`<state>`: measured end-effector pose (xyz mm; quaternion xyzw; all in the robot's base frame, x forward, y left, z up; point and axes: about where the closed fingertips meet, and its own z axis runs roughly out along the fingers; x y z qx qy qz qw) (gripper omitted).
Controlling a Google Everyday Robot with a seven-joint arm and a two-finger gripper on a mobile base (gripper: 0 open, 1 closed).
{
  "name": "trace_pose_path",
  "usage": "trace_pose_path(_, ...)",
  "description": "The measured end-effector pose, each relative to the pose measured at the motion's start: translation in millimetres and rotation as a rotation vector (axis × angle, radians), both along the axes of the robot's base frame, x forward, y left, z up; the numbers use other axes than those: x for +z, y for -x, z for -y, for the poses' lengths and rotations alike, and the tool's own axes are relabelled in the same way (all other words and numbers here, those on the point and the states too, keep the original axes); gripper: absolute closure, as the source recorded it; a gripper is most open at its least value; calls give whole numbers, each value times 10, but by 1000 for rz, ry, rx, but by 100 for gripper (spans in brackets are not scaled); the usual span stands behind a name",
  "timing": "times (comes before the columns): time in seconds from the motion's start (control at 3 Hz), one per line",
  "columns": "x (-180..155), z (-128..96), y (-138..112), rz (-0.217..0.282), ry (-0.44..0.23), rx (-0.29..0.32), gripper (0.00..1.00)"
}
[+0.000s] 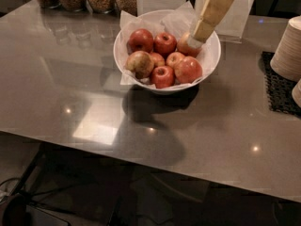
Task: Pick apple from white bowl
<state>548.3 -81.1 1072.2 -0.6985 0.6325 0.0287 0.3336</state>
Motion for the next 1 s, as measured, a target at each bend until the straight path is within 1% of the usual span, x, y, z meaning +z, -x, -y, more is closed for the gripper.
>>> trace_pose_path(0.33,-2,3,-1,0,0,0,0)
trace_pose_path(0.67,-171,-22,-198,-11,-6,16,0)
trace_pose_path(1.0,-408,-313,-560,-22,-47,75,0)
